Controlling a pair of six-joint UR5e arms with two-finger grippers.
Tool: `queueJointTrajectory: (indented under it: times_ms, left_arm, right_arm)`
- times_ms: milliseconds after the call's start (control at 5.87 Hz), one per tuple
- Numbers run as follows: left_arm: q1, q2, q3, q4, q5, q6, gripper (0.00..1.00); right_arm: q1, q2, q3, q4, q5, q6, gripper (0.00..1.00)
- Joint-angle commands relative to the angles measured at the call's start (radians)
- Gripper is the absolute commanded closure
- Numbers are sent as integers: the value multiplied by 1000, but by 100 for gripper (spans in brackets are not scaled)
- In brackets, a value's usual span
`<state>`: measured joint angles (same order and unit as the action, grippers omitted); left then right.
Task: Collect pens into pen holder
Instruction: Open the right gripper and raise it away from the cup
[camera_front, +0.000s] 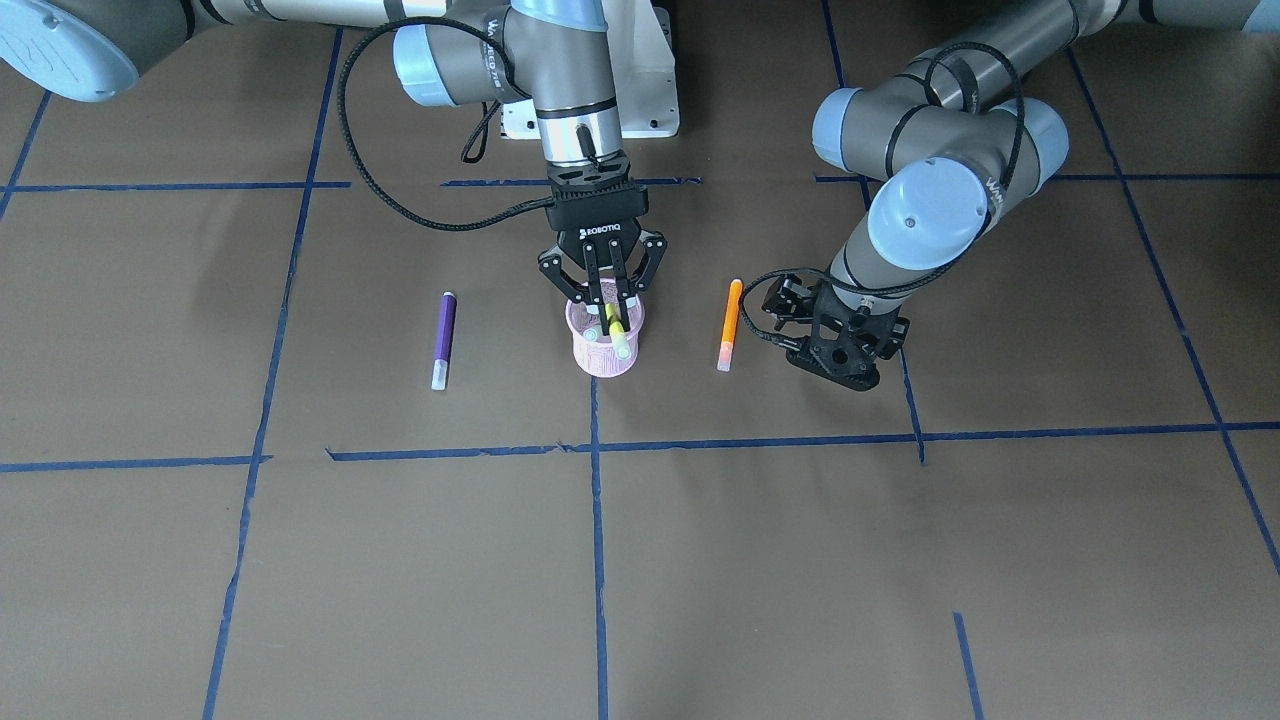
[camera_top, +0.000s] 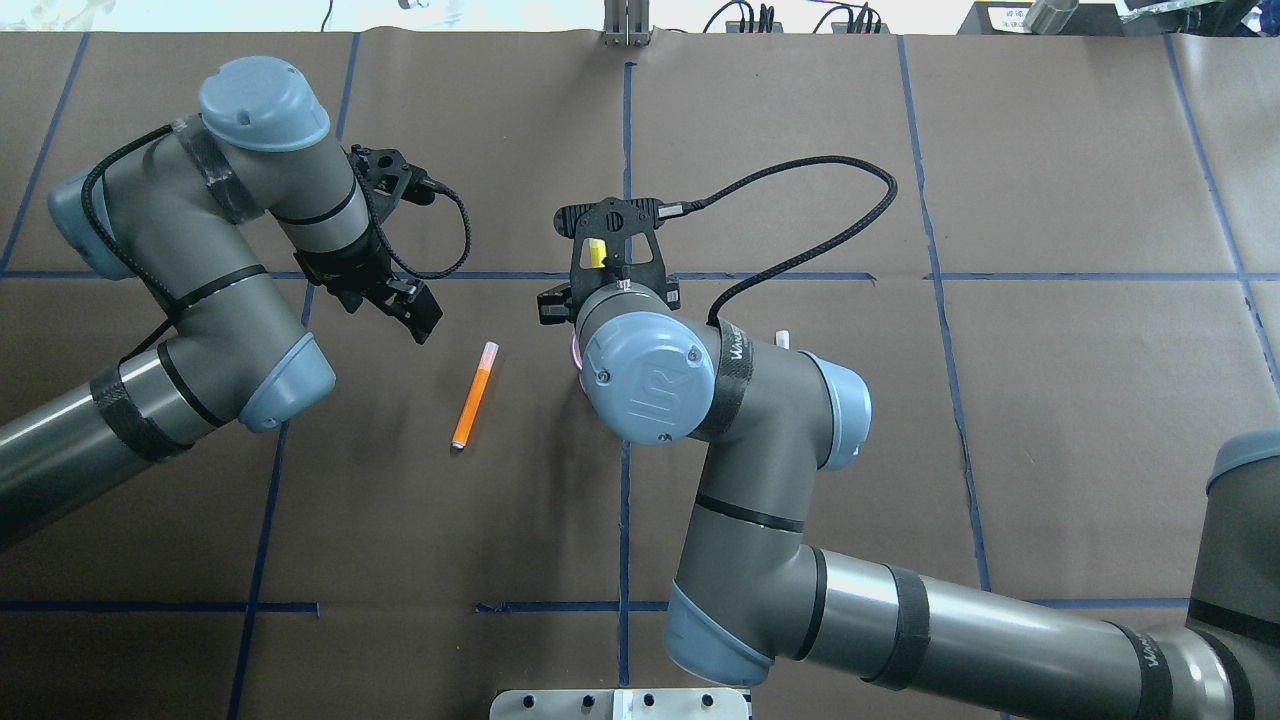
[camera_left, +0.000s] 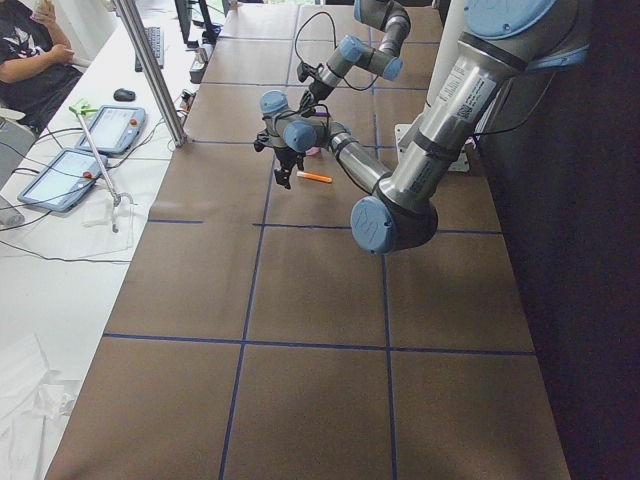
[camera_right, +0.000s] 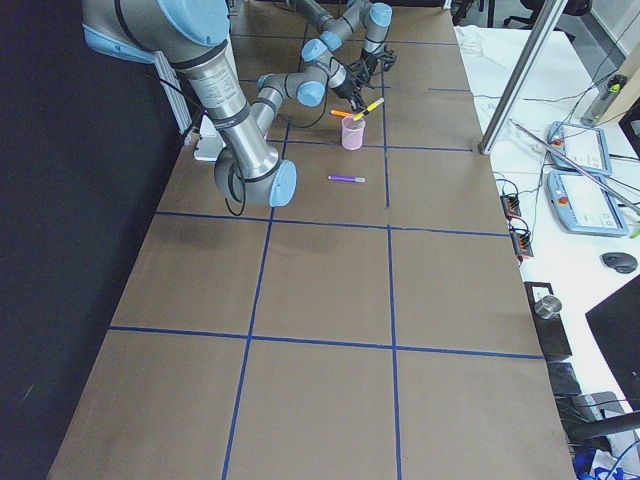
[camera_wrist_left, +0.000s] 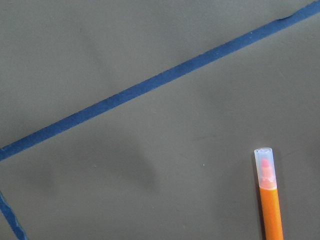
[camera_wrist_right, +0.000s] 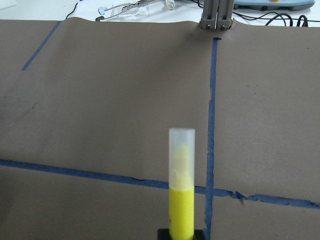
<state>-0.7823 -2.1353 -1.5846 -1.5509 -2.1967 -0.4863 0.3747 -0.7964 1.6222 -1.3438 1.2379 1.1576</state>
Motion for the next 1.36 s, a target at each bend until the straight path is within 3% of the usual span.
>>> queueJointTrajectory:
  times_ms: [0, 170, 341, 511, 851, 1192]
  left_arm:
    - [0, 0, 0, 0, 0, 0, 0]
    - [0, 0, 0, 0, 0, 0, 0]
    - [0, 0, 0, 0, 0, 0, 0]
    - [0, 0, 0, 0, 0, 0, 0]
    - [2, -5, 0, 0, 0, 0, 0]
    - [9, -37, 2, 9, 0, -15, 0]
  right_arm:
    - [-22, -13, 1, 3, 0, 1, 89]
    - [-22, -12, 1, 5, 0, 1, 87]
    - [-22, -17, 1, 5, 0, 1, 39]
    - [-20, -18, 5, 8, -8, 1, 0]
    - [31, -3, 27, -6, 20, -15, 0]
    - [201, -7, 157, -188, 325, -44, 0]
